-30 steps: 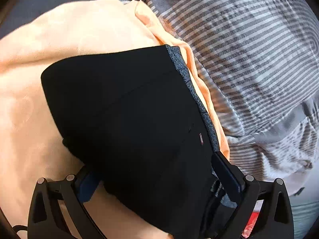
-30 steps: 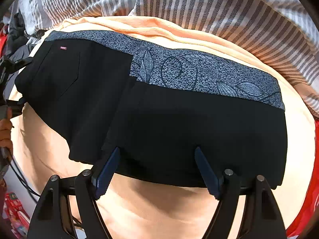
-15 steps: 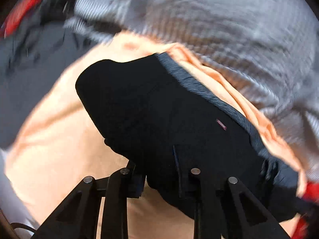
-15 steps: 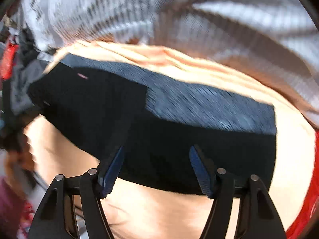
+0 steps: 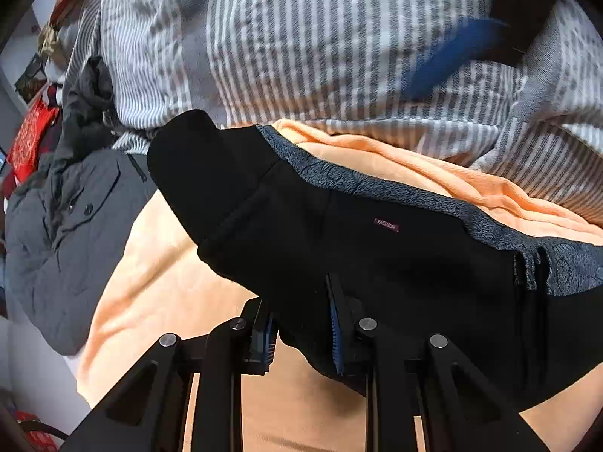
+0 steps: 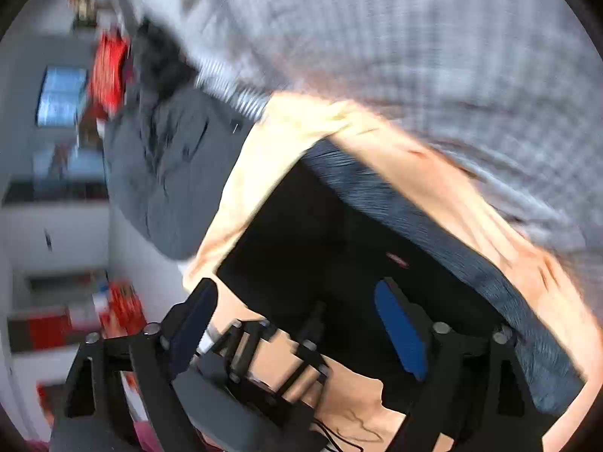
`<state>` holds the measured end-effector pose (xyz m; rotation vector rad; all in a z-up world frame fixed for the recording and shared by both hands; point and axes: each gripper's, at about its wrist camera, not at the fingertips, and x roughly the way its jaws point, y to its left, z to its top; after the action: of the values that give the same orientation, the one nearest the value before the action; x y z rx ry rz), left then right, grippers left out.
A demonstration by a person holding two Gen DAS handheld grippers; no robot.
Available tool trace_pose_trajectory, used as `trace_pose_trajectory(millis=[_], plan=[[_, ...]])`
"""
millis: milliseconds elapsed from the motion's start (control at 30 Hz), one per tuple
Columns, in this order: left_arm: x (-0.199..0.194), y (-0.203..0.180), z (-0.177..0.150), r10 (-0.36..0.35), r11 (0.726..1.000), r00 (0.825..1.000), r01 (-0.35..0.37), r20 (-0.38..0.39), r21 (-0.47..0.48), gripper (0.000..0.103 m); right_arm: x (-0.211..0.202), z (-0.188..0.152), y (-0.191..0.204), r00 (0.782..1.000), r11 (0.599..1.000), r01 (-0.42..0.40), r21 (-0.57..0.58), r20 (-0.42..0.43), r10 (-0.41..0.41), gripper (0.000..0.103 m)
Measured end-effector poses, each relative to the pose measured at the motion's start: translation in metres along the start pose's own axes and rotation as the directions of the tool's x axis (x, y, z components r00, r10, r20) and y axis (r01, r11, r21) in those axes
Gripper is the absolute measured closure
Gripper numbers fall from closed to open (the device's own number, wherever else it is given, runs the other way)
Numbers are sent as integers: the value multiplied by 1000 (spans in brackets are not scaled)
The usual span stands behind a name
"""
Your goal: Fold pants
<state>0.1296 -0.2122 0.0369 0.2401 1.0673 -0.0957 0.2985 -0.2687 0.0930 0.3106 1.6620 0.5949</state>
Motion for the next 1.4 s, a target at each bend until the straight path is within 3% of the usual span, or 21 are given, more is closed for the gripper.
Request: trace_pose_trajectory(millis=[133, 267, 333, 367, 433, 633, 800, 1100, 1267, 1400], plan=[[-3, -8, -1, 18, 999, 1000, -19, 24, 43, 79, 40, 20, 36, 987, 991, 65, -120, -139, -82, 9], [-8, -14, -3, 25, 996, 998, -29, 49, 78, 79, 77, 29, 48, 949, 970, 145, -194, -250, -192, 10], [-9, -15, -3, 27, 996, 998, -31, 54, 88, 79, 86, 27, 41, 935, 960, 197, -198, -257, -245, 33], [-9, -15, -2, 25, 996, 998, -29, 51, 89, 79, 86, 25, 34, 934, 959, 212, -188, -251, -256, 67], [-8, -17, -2, 18, 995, 999, -22, 44, 95, 79, 78, 21, 25, 955, 970, 186, -153, -203, -216, 81], [-33, -34, -3, -2, 984, 994, -17, 105, 178, 79, 27, -19, -7, 998, 995, 61, -73, -17, -62, 84], [-63, -61, 0, -41, 965, 987, -1, 155, 261, 79, -21, -60, -38, 988, 996, -89, 7, 130, 88, 84], [-122, -128, 3, -172, 900, 969, 82, 176, 428, 79, -99, -163, -102, 898, 959, -272, 83, 379, 222, 84], [-148, -181, -2, -251, 845, 957, 144, 145, 515, 79, -134, -235, -159, 822, 920, -364, 146, 514, 244, 84], [-159, -228, -19, -297, 777, 947, 166, 121, 607, 79, -144, -291, -200, 768, 889, -422, 179, 591, 246, 84]])
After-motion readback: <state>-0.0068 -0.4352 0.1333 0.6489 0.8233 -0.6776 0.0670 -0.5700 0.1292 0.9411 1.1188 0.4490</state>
